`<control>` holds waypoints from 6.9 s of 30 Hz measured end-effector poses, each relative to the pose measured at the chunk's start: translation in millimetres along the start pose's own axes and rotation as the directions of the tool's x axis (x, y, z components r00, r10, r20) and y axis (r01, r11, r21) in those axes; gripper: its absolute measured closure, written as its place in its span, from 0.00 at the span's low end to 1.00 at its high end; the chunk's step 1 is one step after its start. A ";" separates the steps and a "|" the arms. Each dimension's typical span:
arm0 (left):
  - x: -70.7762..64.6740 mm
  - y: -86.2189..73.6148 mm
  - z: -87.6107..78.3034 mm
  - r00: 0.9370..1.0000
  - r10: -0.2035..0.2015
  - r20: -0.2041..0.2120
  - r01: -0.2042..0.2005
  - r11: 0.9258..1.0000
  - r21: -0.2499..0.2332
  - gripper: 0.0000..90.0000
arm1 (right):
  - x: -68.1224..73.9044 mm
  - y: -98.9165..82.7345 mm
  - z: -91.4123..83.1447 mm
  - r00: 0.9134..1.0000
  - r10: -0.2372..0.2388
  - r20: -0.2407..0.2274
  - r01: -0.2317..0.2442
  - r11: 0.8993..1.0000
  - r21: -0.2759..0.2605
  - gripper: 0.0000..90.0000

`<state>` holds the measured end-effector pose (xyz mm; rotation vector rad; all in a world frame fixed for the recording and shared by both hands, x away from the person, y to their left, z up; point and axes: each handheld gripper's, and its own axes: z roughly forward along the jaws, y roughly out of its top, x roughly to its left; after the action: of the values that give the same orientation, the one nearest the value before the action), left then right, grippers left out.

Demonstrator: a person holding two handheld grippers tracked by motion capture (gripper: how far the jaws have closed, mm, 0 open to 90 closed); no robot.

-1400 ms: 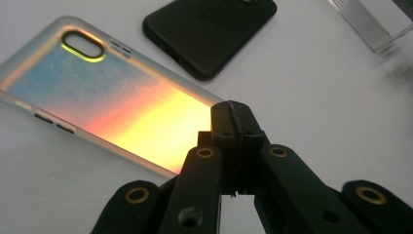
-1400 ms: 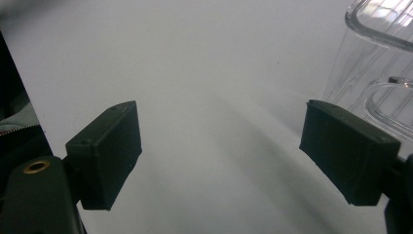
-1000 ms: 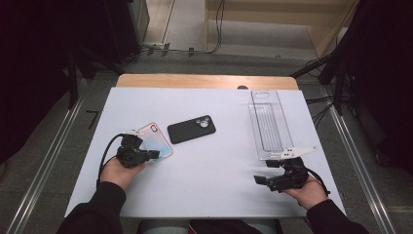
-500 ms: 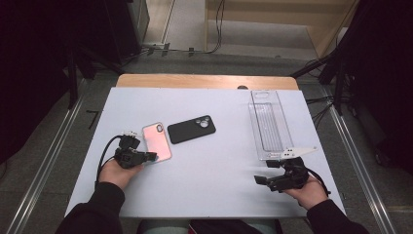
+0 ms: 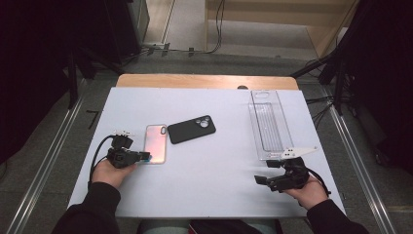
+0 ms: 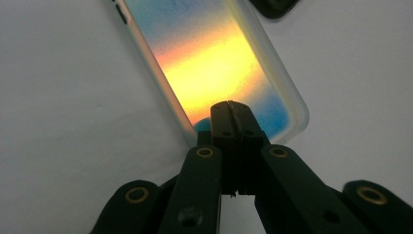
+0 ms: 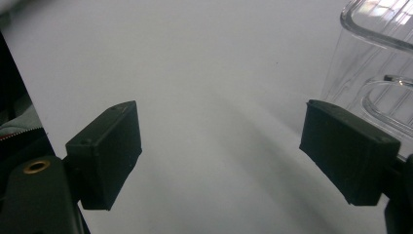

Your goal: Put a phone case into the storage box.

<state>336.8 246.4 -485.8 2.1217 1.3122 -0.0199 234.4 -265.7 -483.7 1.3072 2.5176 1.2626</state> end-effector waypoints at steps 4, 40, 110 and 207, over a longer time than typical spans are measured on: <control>9.9 -2.7 -6.8 1.000 -0.018 -0.015 0.018 1.000 -0.008 1.00 | -0.1 0.1 -0.4 1.000 -0.002 -0.001 0.002 1.000 -0.002 0.15; -39.7 -8.3 -32.4 0.972 0.151 0.182 -0.121 0.979 -0.165 0.40 | -1.1 -0.4 -2.6 1.000 0.009 -0.001 -0.009 1.000 -0.028 0.15; -32.4 14.2 -25.7 0.997 0.072 -0.034 -0.077 0.975 -0.209 0.00 | -2.1 -1.0 0.7 1.000 0.011 -0.006 -0.011 1.000 -0.016 0.15; -10.7 22.3 26.5 0.956 0.189 -0.225 -0.207 0.977 -0.058 0.19 | -1.0 -1.3 -0.9 1.000 0.008 -0.008 -0.008 1.000 -0.020 0.15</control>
<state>357.5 217.4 -492.1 2.2239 1.1909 0.3546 233.9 -267.3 -484.2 1.3125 2.5003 1.2937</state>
